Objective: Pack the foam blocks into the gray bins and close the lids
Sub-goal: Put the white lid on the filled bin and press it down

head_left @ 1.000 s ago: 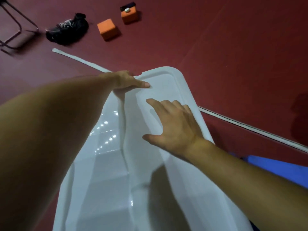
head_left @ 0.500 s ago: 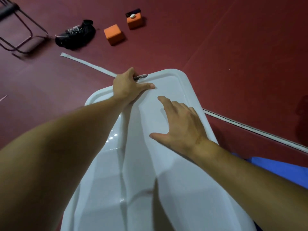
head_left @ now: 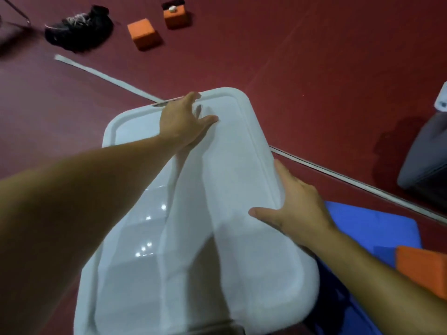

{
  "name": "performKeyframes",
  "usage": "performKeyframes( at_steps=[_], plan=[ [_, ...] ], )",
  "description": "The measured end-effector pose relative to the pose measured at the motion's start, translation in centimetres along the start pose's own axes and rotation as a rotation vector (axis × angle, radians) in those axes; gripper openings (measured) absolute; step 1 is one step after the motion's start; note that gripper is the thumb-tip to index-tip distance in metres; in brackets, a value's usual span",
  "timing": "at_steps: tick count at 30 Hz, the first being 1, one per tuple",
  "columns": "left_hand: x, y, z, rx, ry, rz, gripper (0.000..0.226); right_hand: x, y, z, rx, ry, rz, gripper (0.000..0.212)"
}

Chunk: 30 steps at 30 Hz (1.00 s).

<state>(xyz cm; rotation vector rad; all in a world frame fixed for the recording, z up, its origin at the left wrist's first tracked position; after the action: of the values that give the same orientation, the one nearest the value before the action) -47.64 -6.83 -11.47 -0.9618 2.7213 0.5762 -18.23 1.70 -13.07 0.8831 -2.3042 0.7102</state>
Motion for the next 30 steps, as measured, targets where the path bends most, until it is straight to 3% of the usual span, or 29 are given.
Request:
performKeyframes(
  at_steps=[5,8,13,18,24,30],
  plan=[
    [-1.3,-2.7,-1.5,0.034,-0.053,0.076,0.082,0.4,0.1,1.2,-0.05,-0.087,0.003,0.107],
    [-1.5,-4.6,-3.1,0.045,-0.106,0.03,0.086,1.9,-0.6,1.8,-0.056,-0.089,0.024,0.107],
    [-1.3,-5.8,-5.6,0.087,-0.092,0.048,0.087,6.2,-2.0,7.0,-0.033,-0.145,0.033,0.105],
    [3.8,-6.6,-9.2,0.027,-0.037,0.055,0.087,12.5,-1.0,11.8,0.062,-0.191,-0.024,0.107],
    [10.0,-9.8,-11.7,0.092,0.035,-0.027,0.09,17.5,-0.8,16.0,0.202,-0.214,-0.11,0.119],
    [9.0,-11.1,-13.3,0.084,0.018,0.016,0.089,16.5,-1.1,12.7,0.228,-0.191,-0.076,0.101]
  ],
)
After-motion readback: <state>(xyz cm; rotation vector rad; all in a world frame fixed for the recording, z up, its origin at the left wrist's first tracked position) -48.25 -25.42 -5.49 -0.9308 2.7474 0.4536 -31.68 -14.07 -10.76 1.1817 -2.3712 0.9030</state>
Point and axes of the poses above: each hand's wrist, its own y-axis towards the middle knuckle, its own z-axis out of the palm, x = y × z, the point moved 2 cm from there along y, towards the middle knuckle, and after that the axes turned 13 degrees about z, right-handed, at the moved point
